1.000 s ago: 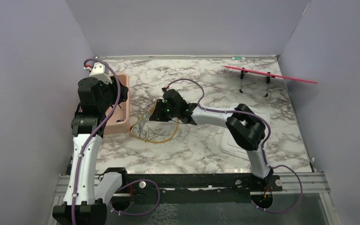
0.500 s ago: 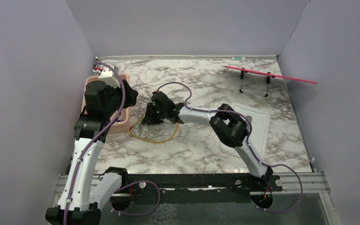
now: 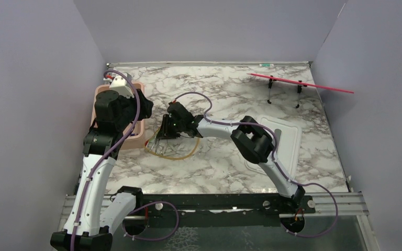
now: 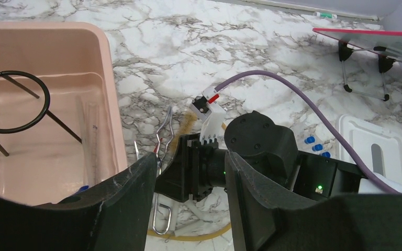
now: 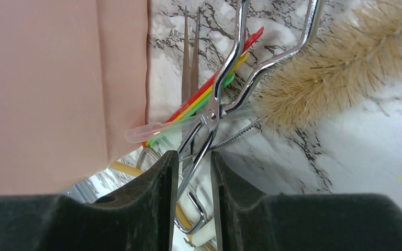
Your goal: Organize the chemistry lab equipment
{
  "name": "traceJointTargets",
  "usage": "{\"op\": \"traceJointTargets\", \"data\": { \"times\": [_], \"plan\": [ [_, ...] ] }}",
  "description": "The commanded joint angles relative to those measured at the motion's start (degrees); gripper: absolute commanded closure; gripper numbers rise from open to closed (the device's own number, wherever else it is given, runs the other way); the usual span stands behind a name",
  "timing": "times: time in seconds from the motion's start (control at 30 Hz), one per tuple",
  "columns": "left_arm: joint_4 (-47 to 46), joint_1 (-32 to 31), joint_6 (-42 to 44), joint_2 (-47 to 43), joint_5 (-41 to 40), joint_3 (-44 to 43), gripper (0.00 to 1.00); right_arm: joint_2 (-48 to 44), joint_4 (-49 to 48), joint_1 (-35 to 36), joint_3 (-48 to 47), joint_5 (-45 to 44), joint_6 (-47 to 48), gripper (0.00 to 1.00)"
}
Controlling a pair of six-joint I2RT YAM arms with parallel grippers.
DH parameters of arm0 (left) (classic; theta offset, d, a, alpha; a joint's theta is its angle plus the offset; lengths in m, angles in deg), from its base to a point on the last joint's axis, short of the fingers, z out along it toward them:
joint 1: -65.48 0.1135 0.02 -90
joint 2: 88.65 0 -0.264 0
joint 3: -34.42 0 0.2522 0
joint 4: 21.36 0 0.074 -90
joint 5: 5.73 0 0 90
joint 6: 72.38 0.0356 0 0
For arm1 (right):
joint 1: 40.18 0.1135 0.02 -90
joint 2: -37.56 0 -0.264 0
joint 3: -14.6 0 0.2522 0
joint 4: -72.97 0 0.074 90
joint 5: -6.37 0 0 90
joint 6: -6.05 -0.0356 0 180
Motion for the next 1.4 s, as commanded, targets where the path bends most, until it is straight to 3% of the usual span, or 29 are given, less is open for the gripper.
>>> {"op": "traceJointTargets", "data": {
  "times": [0.0,0.2,0.43,0.6,1.0,1.27,1.37],
  "plan": [
    [0.48,-0.19,0.34,-0.7,-1.14,0.61,0.46,3.45,0.92,0.39,-1.86,0.03,-1.06,0.67],
    [0.59,-0.16,0.31,-0.65,-1.21,0.63,0.46,1.67,-0.58,0.39,0.78,-0.84,-3.29,0.85],
    [0.41,-0.13,-1.05,-0.28,-0.2,1.25,0.46,-8.8,-5.9,0.26,9.94,-6.87,-3.1,0.99],
    [0.33,-0.2,-2.1,0.59,1.5,0.71,0.46,-16.73,-10.13,-0.8,15.72,-7.67,-0.58,0.99],
    [-3.09,-0.19,-9.65,3.57,13.3,0.38,0.36,-36.13,-23.22,-8.04,33.22,3.86,6.29,0.99],
    [-19.23,-0.21,-20.86,5.45,32.11,6.72,0.33,-44.92,-25.47,-9.2,36.13,11.54,12.8,1.0],
    [-25.16,-0.29,-24.98,6.04,33.46,9.47,0.34,-46.66,-27.48,-9.2,35.96,16.8,13.12,0.99]
  ]
}}
